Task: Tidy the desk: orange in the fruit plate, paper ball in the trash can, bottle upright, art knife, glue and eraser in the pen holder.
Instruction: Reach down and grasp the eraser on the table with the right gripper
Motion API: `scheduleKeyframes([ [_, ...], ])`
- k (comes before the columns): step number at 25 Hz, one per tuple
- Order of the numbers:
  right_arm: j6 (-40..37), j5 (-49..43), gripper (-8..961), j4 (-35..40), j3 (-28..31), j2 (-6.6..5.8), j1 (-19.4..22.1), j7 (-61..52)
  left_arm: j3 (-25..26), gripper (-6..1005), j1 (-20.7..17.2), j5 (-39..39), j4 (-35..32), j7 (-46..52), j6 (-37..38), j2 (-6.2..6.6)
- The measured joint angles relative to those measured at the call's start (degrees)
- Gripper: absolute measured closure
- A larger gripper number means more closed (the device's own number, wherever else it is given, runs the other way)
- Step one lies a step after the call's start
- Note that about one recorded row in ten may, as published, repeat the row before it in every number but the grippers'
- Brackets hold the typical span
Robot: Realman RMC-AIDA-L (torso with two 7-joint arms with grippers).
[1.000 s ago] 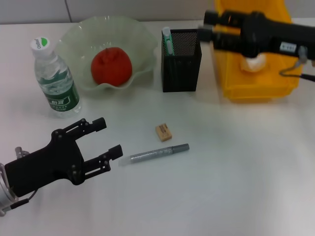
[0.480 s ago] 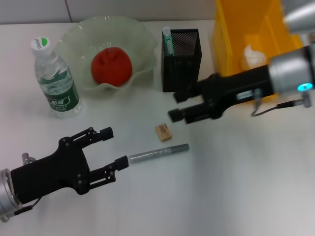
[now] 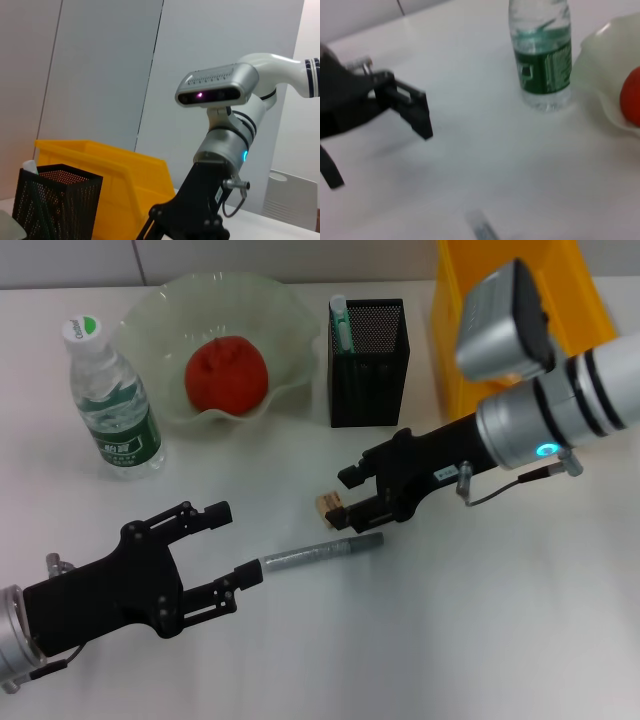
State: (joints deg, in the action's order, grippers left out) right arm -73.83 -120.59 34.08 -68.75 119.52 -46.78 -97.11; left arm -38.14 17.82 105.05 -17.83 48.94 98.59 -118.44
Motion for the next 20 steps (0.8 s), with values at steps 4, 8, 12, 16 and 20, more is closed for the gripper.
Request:
scheduleKeyframes([
  [4,2.43,0.76,325,-0.09,-3.39,0.06,-0.1,0.51,0.0,229,0.02,0.0,-0.01,-0.04,-0.01,-0.04],
  [8,4.87,2.06,326,-0.09,-5.46,0.09,-0.15,2.13,0.0,229,0.18,-0.01,0.01,0.0,-0.01,-0.04],
  [12,6.96,3.01,327,-0.16,-7.48,0.1,-0.3,3.75,0.0,229,0.23,-0.02,0.05,0.01,0.02,-0.04],
  [16,7.5,3.22,328,-0.16,-8.63,0.1,-0.65,4.65,0.0,229,0.2,-0.02,0.08,0.06,0.1,-0.04],
  [20,8.48,3.66,329,-0.2,-10.56,0.16,-1.12,5.04,0.0,229,0.02,-0.23,0.08,0.06,0.16,-0.04],
])
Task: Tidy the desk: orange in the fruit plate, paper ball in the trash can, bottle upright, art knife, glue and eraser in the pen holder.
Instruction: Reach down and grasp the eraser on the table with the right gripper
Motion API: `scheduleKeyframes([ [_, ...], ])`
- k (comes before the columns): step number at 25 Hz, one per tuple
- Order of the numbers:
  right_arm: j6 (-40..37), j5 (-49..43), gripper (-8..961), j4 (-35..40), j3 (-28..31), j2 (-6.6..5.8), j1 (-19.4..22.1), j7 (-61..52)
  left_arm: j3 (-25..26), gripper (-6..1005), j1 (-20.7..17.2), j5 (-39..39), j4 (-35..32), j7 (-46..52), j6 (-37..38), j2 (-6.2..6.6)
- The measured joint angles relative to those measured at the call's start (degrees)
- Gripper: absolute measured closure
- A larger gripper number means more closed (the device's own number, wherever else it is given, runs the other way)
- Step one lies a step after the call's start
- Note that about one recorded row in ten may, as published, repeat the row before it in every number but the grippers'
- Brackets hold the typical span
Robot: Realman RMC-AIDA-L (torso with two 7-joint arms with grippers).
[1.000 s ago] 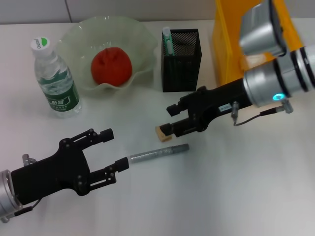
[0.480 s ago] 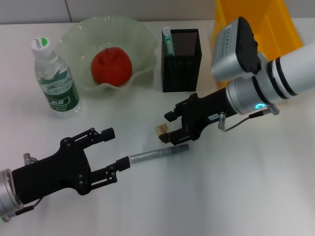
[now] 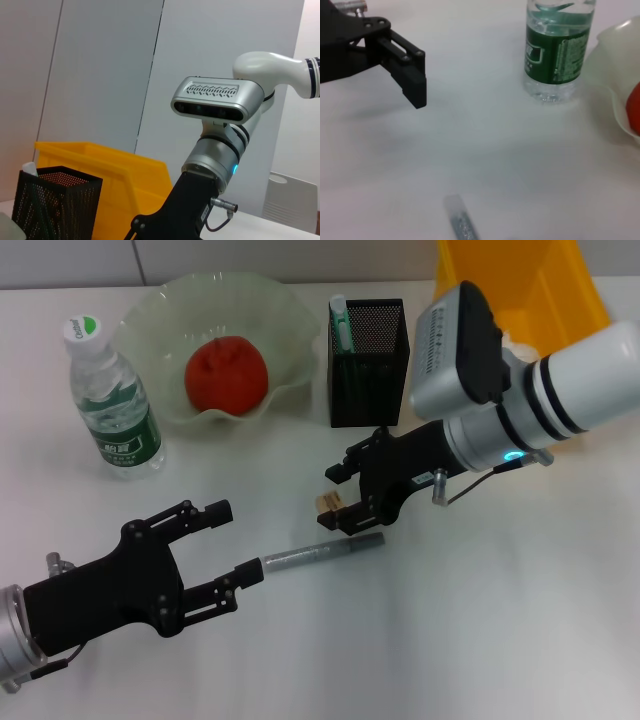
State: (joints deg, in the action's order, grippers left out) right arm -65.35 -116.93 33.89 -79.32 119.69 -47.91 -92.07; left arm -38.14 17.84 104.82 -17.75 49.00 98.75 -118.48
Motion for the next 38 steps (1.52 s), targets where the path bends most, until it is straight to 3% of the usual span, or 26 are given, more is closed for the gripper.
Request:
scheduleKeyframes([
  [12,1.63,0.19,331,-1.26,-1.01,0.02,-0.77,0.08,0.36,229,-0.18,-0.14,0.54,-0.02,0.45,0.13],
  [24,2.01,-0.42,332,-2.08,-1.91,0.08,-3.12,-14.29,0.21,228,-0.17,-0.14,0.52,-0.52,1.52,0.0],
  [29,3.58,-0.58,332,-2.27,-5.0,0.05,-3.51,-18.75,0.19,228,-0.17,-0.14,0.55,-0.57,1.72,0.0],
  [38,4.82,-0.28,333,-2.2,-6.07,0.02,-3.33,-20.23,0.35,228,-0.08,-0.17,0.52,-0.57,2.49,0.05],
])
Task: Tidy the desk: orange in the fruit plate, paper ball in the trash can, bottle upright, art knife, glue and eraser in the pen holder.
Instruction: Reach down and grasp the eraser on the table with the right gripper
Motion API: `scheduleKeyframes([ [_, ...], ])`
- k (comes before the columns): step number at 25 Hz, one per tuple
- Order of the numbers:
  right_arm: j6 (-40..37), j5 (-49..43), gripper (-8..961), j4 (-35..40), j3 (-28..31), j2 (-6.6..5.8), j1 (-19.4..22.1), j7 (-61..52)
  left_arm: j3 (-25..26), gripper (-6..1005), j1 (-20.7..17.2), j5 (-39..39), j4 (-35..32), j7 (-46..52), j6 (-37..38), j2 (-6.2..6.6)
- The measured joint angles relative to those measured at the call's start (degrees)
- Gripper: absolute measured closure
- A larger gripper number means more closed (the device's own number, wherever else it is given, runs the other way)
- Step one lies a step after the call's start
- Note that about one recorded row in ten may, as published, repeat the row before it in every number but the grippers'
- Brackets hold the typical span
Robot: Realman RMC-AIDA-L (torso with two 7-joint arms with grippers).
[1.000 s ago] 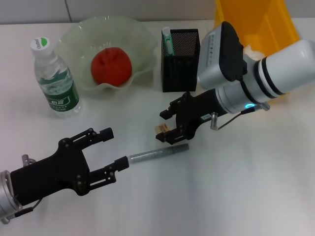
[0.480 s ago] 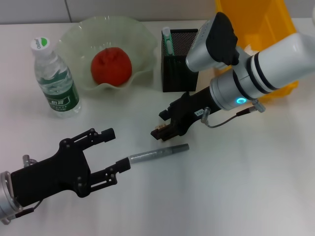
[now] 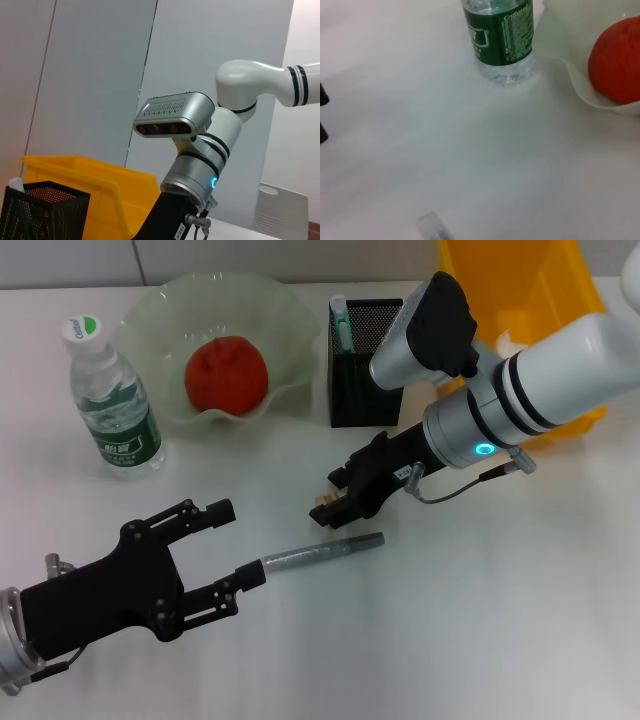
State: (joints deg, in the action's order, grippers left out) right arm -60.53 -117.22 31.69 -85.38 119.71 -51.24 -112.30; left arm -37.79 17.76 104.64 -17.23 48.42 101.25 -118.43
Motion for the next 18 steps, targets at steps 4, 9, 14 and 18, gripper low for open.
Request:
scheduleKeyframes([
  [4,0.04,0.1,333,0.03,-0.02,0.0,-0.05,-0.16,0.01,228,0.13,-0.03,-0.14,0.0,0.06,0.02],
  [9,-0.03,0.12,334,0.13,-0.13,0.03,-0.17,-0.16,0.09,228,0.17,-0.06,-0.31,0.0,0.23,0.09],
  [14,-0.19,-0.06,334,0.22,-0.36,0.04,-0.18,0.04,0.09,228,0.17,-0.07,-0.42,0.08,0.42,0.13],
  [18,-0.06,0.11,334,0.39,-2.23,0.07,-0.05,0.14,0.08,228,0.17,-0.06,-0.44,0.16,0.49,0.13],
])
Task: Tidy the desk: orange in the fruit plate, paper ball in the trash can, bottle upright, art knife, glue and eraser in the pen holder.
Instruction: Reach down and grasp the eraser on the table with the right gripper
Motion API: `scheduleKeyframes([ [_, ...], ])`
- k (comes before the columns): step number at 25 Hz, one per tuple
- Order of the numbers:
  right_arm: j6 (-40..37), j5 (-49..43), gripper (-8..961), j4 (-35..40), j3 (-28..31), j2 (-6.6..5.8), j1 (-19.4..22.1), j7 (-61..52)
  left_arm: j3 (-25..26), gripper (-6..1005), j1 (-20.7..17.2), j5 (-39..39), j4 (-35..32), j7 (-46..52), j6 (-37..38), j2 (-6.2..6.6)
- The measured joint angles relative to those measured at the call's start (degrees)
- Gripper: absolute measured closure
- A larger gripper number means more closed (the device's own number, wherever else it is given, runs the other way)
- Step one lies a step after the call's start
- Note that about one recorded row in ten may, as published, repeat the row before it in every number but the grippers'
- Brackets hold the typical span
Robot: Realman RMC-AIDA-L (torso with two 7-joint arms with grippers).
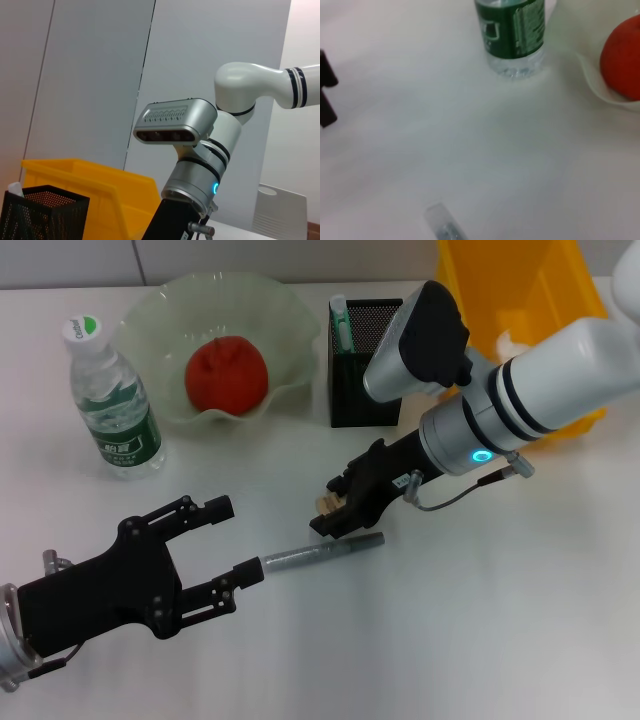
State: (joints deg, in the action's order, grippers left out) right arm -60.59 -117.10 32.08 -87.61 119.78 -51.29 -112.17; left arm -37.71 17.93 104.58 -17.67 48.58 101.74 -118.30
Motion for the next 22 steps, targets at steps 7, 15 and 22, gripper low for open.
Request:
scheduleKeyframes([
  [7,0.62,0.05,335,0.26,-0.65,0.01,0.18,0.04,0.0,228,0.17,0.01,0.0,0.03,0.1,0.03],
  [15,1.43,0.04,488,0.27,-0.72,0.01,0.23,0.07,0.0,228,0.27,0.01,-0.13,0.25,0.35,0.09],
  [22,1.45,-0.21,503,0.27,-0.81,0.01,0.19,0.06,0.0,228,0.41,0.01,-0.17,0.28,0.36,0.09],
])
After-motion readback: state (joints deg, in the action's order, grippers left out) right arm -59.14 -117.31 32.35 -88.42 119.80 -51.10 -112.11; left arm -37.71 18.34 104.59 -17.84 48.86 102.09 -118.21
